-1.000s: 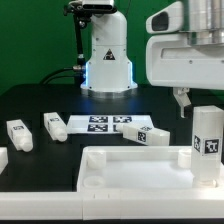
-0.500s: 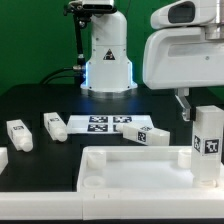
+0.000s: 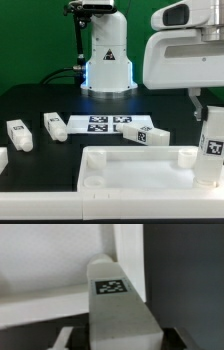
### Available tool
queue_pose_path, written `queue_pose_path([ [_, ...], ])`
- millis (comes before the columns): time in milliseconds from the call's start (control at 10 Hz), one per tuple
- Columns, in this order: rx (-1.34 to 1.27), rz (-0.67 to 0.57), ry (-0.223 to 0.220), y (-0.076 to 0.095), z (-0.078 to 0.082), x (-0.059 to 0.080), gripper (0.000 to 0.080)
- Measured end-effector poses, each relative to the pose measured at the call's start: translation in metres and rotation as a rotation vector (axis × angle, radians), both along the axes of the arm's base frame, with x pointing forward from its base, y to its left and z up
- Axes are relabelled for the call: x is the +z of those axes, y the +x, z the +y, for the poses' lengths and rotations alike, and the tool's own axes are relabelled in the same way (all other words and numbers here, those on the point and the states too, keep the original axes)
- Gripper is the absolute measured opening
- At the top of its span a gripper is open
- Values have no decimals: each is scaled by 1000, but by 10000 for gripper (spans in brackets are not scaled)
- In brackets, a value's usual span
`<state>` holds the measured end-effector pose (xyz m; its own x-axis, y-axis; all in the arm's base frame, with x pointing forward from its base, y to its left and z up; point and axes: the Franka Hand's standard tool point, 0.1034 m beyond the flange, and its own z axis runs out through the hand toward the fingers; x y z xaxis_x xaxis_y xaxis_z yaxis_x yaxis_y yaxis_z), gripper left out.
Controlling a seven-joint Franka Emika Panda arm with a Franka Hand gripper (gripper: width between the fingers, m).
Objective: Assemble desk
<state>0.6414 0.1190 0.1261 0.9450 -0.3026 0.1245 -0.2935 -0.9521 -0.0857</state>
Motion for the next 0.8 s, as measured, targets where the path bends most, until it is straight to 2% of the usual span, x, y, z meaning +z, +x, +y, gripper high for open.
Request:
queue_pose_path([
  [300, -435, 24, 49, -2, -1, -1, 293],
  [600, -877, 75, 178, -4, -3, -2, 293],
  [800, -986, 91, 205, -5, -2, -3, 294],
])
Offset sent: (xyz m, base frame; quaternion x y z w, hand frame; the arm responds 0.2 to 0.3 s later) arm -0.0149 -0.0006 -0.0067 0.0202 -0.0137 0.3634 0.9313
